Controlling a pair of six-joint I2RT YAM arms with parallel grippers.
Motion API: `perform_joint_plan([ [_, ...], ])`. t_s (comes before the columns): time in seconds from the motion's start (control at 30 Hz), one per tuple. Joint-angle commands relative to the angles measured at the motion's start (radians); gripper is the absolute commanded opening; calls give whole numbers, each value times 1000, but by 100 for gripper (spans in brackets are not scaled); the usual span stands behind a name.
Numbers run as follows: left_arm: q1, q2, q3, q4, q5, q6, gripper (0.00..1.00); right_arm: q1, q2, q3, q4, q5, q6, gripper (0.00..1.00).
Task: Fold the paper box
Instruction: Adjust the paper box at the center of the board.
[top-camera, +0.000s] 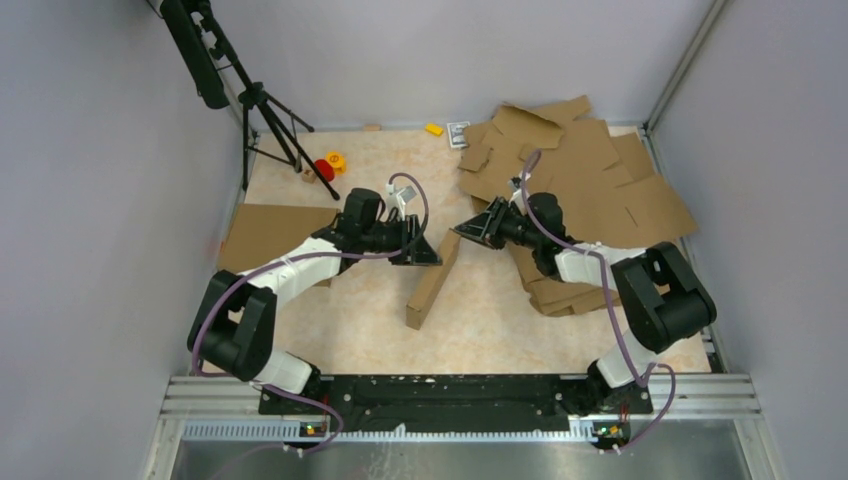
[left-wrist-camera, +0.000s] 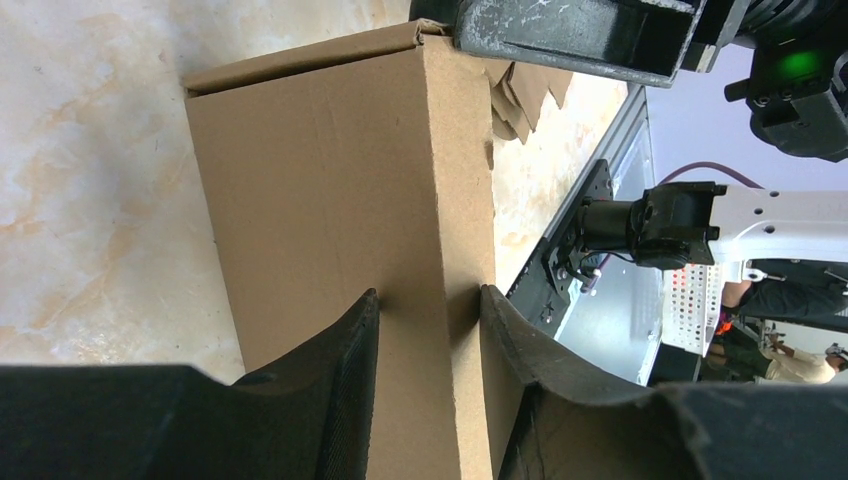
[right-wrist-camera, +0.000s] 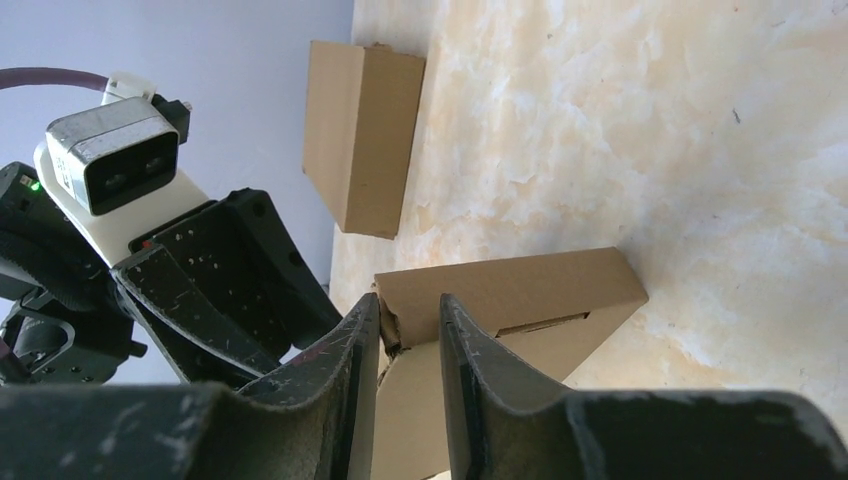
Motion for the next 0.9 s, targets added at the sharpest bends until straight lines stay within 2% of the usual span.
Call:
perform_joint_plan([
  [0.0, -9, 55, -29, -88, -111, 64, 41, 5, 57, -73, -72, 21, -61, 25],
  [0.17, -14, 59, -25, -95, -113, 69, 41, 7, 113, -110, -23, 12, -54, 23],
  [0.27, -16, 59, -25, -99, -121, 72, 40, 7, 121, -105, -26, 12, -57, 17],
  [0.37, -17, 60, -22, -106, -123, 74, 41, 7, 104, -79, -69, 18, -80, 10],
  [0.5, -18, 55, -13, -116, -128, 78, 41, 8, 29, -18, -188, 53, -136, 10],
  [0.53, -18, 53, -12, -117, -129, 78, 41, 7, 8, 6, -218, 60, -152, 19],
  [0.6, -20, 52, -4, -120, -128, 77, 41, 7, -31, 45, -277, 72, -184, 44],
  [0.63, -22, 53, 2, -124, -130, 78, 41, 7, -51, 66, -312, 80, -200, 52],
  [0.8, -45, 60, 22, -133, -143, 78, 41, 14, -149, 115, -481, 146, -266, 84],
  [0.87, -59, 63, 28, -134, -159, 76, 41, 25, -178, 107, -520, 163, -253, 90],
])
